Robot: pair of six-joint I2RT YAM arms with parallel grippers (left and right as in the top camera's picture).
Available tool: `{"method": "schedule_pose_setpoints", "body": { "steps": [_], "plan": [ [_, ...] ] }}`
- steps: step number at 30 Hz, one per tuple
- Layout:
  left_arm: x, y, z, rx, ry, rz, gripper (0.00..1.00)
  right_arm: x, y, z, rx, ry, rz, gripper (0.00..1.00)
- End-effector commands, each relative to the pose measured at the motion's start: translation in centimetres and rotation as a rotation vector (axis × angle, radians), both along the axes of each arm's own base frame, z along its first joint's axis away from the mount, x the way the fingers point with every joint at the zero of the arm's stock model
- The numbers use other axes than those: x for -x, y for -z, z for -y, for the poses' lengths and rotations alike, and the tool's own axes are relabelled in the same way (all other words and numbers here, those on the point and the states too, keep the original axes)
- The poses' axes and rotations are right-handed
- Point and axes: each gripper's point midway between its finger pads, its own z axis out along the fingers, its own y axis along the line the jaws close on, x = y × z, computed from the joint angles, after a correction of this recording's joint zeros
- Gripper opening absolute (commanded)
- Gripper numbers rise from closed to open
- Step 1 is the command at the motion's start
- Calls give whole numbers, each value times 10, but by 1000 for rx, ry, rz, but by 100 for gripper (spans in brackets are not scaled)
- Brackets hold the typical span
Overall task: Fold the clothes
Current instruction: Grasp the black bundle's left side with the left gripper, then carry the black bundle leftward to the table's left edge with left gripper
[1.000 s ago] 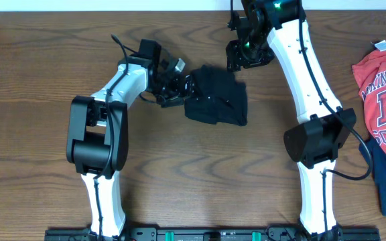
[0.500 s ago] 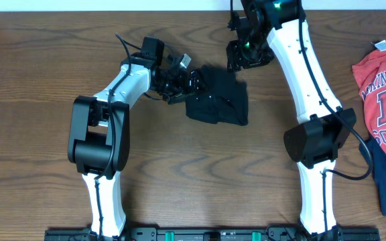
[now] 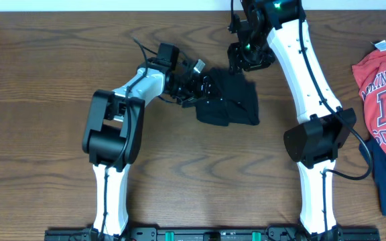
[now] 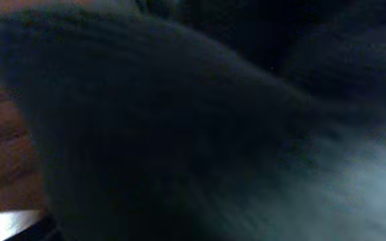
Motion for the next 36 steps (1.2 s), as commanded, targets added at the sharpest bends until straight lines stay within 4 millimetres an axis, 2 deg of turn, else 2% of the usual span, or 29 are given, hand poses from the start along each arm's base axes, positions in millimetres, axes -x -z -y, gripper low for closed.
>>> {"method": "schedule_pose_setpoints", "body": {
  "steps": [1,2,3,4,5,6,8,10,17,22,26,30,36],
  "plan": [
    [15,49,-5,-58,-16,-123,72,3,-2,-5,-7,-22,0,50],
    [15,50,-5,-58,-16,-127,63,3,-2,-5,-6,-22,-2,49],
    [15,51,-5,-58,-16,-127,64,4,-2,-5,-6,-22,-3,49],
    [15,51,-5,-58,-16,-126,75,4,-2,-4,-5,-22,-5,48],
    [15,51,-5,-58,-16,-123,78,4,-2,-4,-5,-22,-6,47],
    [14,50,-5,-56,-16,-118,76,4,-2,-4,-5,-22,-6,47],
    [12,50,-4,-52,-16,-106,30,4,-2,-4,-5,-22,-6,46],
    [10,49,-4,-48,-16,-96,6,4,-2,-4,-5,-22,-6,45],
    [5,49,-8,-48,-43,-107,6,4,-2,-4,-4,-29,-4,42],
    [-13,42,-26,-43,-139,-145,6,4,-2,-4,-5,-28,-3,41],
    [-39,26,-58,-70,-242,-94,6,4,-2,-4,-5,-28,-3,41],
    [-71,1,-115,-126,-417,-44,6,4,-2,-4,-5,-27,-4,41],
    [-98,-46,-203,-97,-639,5,6,4,-2,-4,-5,-20,-5,41]
  ]
}}
